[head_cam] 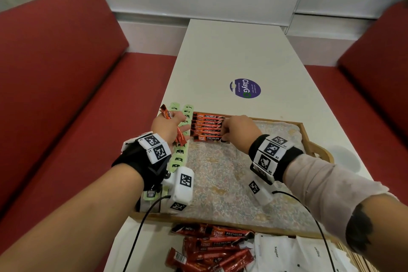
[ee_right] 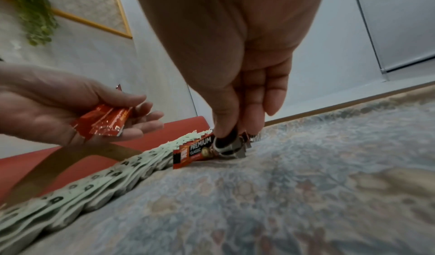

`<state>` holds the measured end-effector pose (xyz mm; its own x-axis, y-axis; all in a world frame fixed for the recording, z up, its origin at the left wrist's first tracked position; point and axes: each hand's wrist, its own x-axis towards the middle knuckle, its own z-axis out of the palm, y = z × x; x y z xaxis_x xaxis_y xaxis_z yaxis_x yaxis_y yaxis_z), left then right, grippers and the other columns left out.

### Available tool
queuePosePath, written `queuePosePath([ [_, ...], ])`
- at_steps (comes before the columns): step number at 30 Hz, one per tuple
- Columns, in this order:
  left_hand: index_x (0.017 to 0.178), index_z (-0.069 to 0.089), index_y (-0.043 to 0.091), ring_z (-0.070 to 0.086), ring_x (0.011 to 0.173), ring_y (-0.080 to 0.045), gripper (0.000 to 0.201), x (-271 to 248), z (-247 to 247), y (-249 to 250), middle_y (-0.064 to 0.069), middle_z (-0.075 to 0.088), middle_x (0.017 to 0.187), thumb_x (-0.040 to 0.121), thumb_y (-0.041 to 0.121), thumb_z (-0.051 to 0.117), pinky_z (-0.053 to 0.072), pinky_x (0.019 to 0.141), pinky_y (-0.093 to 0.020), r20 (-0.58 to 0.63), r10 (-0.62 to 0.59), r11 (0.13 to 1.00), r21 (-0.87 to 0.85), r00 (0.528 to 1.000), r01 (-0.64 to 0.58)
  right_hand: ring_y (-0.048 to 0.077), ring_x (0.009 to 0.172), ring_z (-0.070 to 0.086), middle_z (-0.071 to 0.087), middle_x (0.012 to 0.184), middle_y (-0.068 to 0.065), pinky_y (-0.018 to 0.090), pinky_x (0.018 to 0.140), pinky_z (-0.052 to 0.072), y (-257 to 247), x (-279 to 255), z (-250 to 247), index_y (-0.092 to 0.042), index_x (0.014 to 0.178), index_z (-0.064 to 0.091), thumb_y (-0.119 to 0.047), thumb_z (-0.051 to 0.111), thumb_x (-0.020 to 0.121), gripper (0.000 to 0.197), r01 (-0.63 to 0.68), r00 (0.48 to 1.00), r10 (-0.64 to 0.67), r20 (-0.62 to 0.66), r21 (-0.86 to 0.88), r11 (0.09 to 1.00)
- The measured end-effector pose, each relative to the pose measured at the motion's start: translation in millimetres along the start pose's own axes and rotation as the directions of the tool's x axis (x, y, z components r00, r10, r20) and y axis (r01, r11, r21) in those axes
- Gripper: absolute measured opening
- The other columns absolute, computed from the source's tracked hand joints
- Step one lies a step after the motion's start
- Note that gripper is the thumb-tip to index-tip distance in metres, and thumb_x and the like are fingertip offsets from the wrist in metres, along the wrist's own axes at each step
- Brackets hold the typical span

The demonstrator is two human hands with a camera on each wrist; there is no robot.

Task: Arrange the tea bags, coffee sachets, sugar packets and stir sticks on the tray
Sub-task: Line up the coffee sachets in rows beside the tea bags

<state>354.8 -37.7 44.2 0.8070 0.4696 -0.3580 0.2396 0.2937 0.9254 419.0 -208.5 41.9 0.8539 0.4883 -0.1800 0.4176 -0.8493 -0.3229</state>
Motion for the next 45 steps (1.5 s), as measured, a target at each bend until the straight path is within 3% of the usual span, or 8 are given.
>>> queuePosePath([
  [6, 0.084, 0.053, 0.018, 0.066, 0.076, -0.017, 0.011, -1, 1, 0, 0.0, 0.063, 0.091, 0.095, 0.015, 0.054, 0.057, 0.057, -0.034, 0.009, -0.004, 1.0, -0.003, 1.0, 0.004, 0.025, 0.093, 0.063, 0.069, 0.101, 0.008, 0.03, 0.085, 0.048, -3, 6, 4, -0.01, 0.094, 0.069, -0.006, 0.062, 0.085, 0.012, 0.027, 0.999, -0.026, 0.019, -0.044, 0.999],
  [11, 0.084, 0.053, 0.017, 0.066, 0.075, -0.017, 0.011, -2, 0, 0, -0.001, 0.063, 0.091, 0.095, 0.015, 0.055, 0.057, 0.055, -0.032, 0.015, -0.004, 1.0, 0.003, 1.0, 0.004, 0.025, 0.089, 0.061, 0.066, 0.095, 0.006, 0.028, 0.072, 0.043, -3, 8, 10, -0.018, 0.08, 0.058, -0.009, 0.062, 0.085, 0.01, 0.022, 0.999, -0.024, -0.028, -0.053, 0.998],
  [20, 0.087, 0.052, 0.016, 0.066, 0.078, -0.019, 0.01, -3, 0, -2, -0.003, 0.062, 0.095, 0.097, 0.02, 0.053, 0.056, 0.069, -0.041, 0.043, -0.042, 0.999, 0.012, 0.998, 0.041, 0.019, 0.076, 0.054, 0.055, 0.086, -0.001, 0.026, 0.065, 0.038, -3, 7, 14, -0.02, 0.078, 0.051, -0.018, 0.063, 0.082, 0.012, 0.048, 0.997, -0.051, -0.061, -0.048, 0.998],
  [26, 0.092, 0.051, 0.017, 0.066, 0.079, -0.021, 0.009, -3, 2, -3, -0.003, 0.063, 0.095, 0.098, 0.024, 0.05, 0.056, 0.073, -0.044, 0.084, -0.078, 0.997, 0.001, 0.993, 0.078, 0.022, 0.088, 0.055, 0.052, 0.101, 0.003, 0.027, 0.07, 0.039, -8, 7, 19, -0.018, 0.095, 0.055, -0.022, 0.064, 0.082, 0.016, 0.081, 0.994, -0.09, -0.068, -0.12, 0.989],
  [31, 0.113, 0.051, 0.009, 0.066, 0.08, -0.021, 0.022, -5, 1, -1, -0.004, 0.065, 0.096, 0.099, 0.026, 0.047, 0.055, 0.073, -0.044, 0.126, -0.119, 0.992, -0.037, 0.985, 0.124, 0.022, 0.087, 0.055, 0.055, 0.105, 0.005, 0.027, 0.069, 0.037, -9, 7, 18, -0.015, 0.103, 0.056, -0.026, 0.062, 0.084, 0.023, 0.081, 0.993, -0.089, -0.073, -0.105, 0.991],
  [36, 0.097, 0.054, 0.013, 0.064, 0.077, -0.02, 0.021, -5, 3, 1, -0.004, 0.066, 0.09, 0.101, 0.029, 0.042, 0.052, 0.072, -0.04, 0.136, -0.132, 0.989, -0.05, 0.982, 0.14, 0.015, 0.078, 0.049, 0.045, 0.089, -0.009, 0.028, 0.068, 0.04, -24, -7, 7, -0.023, 0.093, 0.051, -0.034, 0.064, 0.083, 0.02, 0.272, 0.949, -0.269, -0.166, -0.009, 0.962],
  [40, 0.091, 0.057, 0.009, 0.063, 0.07, -0.024, 0.023, -6, 8, 3, -0.009, 0.064, 0.08, 0.099, 0.029, 0.047, 0.053, 0.066, -0.038, 0.087, -0.148, 0.988, -0.032, 0.985, 0.151, 0.009, 0.077, 0.042, 0.047, 0.092, -0.01, 0.018, 0.06, 0.032, -42, -21, 1, -0.03, 0.092, 0.035, -0.032, 0.073, 0.075, 0.042, 0.432, 0.898, -0.424, -0.116, 0.044, 0.901],
  [45, 0.099, 0.055, 0.004, 0.062, 0.069, -0.025, 0.027, -9, 12, 8, -0.013, 0.061, 0.08, 0.099, 0.03, 0.047, 0.054, 0.063, -0.039, 0.075, -0.15, 0.986, -0.063, 0.986, 0.155, 0.022, 0.082, 0.058, 0.063, 0.096, 0.0, 0.034, 0.068, 0.046, -52, -19, 8, -0.014, 0.104, 0.048, -0.028, 0.067, 0.084, 0.031, 0.396, 0.91, -0.374, -0.181, 0.112, 0.911],
])
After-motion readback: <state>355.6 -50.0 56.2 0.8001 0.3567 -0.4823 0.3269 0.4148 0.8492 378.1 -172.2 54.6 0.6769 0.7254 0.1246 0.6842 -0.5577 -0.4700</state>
